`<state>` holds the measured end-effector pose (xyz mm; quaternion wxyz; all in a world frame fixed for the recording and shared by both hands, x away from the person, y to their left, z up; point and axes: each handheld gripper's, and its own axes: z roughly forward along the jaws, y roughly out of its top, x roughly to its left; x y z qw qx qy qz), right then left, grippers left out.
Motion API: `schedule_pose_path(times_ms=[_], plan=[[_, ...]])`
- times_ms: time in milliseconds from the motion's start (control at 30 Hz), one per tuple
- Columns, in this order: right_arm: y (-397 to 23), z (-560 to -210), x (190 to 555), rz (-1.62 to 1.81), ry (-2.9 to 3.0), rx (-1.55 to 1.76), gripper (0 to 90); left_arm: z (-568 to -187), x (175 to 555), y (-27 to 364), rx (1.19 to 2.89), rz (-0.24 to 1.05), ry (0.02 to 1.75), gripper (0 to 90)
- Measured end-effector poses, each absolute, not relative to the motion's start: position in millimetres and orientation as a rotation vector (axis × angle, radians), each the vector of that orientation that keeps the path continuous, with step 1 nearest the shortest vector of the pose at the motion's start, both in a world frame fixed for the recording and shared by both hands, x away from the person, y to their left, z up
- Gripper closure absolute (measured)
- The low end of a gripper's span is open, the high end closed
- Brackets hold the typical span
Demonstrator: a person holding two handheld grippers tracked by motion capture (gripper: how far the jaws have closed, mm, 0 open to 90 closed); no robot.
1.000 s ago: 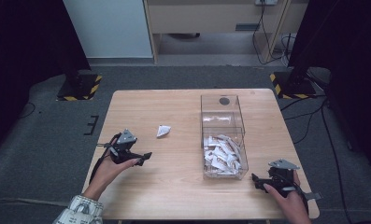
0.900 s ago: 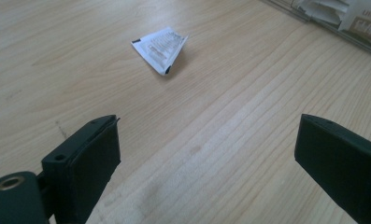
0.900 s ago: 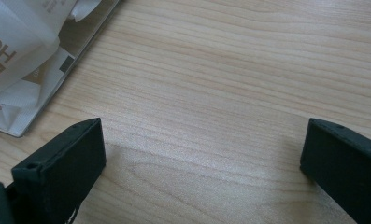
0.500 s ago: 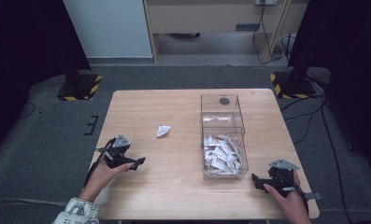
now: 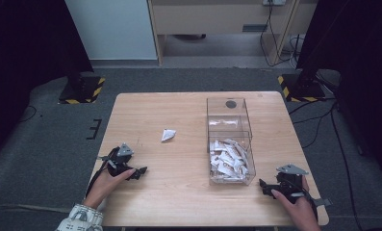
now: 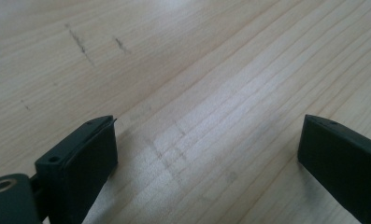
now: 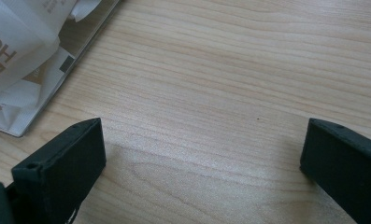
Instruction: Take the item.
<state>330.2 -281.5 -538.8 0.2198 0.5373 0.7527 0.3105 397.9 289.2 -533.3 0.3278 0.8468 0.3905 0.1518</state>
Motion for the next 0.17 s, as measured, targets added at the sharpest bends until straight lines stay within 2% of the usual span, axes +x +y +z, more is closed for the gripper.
schedule_pose_path(times_ms=[167], plan=[[-281.5,-538.6,330.1,0.858,2.084,1.487,0.5,-536.4,397.2,291.7,2.186,0.416,1.015,1.5]])
